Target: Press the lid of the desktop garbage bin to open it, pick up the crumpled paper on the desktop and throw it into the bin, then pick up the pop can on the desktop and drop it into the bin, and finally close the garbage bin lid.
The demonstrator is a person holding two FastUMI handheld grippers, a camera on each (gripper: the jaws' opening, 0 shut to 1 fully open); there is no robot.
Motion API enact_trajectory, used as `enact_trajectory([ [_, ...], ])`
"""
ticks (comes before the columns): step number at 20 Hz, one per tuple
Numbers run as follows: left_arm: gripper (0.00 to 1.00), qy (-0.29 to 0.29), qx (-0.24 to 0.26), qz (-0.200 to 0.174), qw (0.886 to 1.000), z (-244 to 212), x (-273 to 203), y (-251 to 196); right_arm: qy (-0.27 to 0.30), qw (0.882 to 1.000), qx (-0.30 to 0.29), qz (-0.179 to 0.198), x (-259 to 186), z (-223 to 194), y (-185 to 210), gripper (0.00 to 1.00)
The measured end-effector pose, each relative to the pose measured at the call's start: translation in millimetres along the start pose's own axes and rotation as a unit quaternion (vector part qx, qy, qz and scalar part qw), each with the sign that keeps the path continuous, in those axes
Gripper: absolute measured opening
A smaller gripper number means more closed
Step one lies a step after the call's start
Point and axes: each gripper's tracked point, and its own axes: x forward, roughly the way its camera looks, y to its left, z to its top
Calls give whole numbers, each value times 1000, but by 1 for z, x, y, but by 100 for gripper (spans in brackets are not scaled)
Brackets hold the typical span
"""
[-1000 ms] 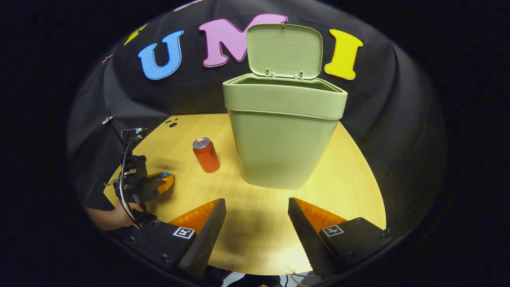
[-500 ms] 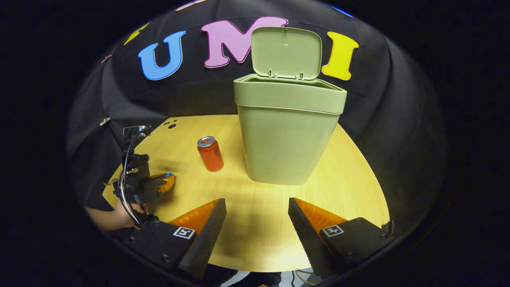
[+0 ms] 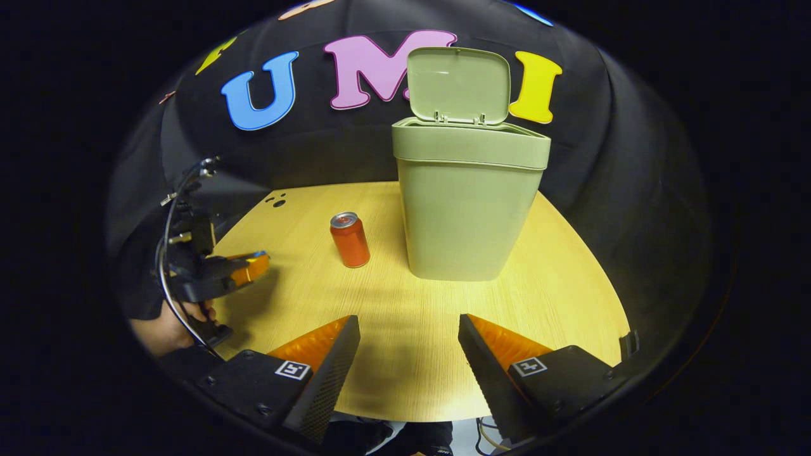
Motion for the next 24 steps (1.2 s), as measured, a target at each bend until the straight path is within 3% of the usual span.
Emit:
enact_trajectory([
  [7,29,-61,3,-30,998,87,-36,-38,-9,1000,9,1,-1,4,-24,99],
  [11,33,-107,10,-57,993,149,-51,-81,-12,999,32,-1,-3,5,-46,99],
  [12,29,-120,9,-65,991,164,-54,-93,-9,999,38,0,-2,3,-51,99],
  [16,29,-148,-7,-100,984,211,-60,-146,-8,999,49,14,3,8,-65,99],
  [24,29,-153,11,-165,974,242,-55,-239,-14,998,46,36,6,15,-85,99],
])
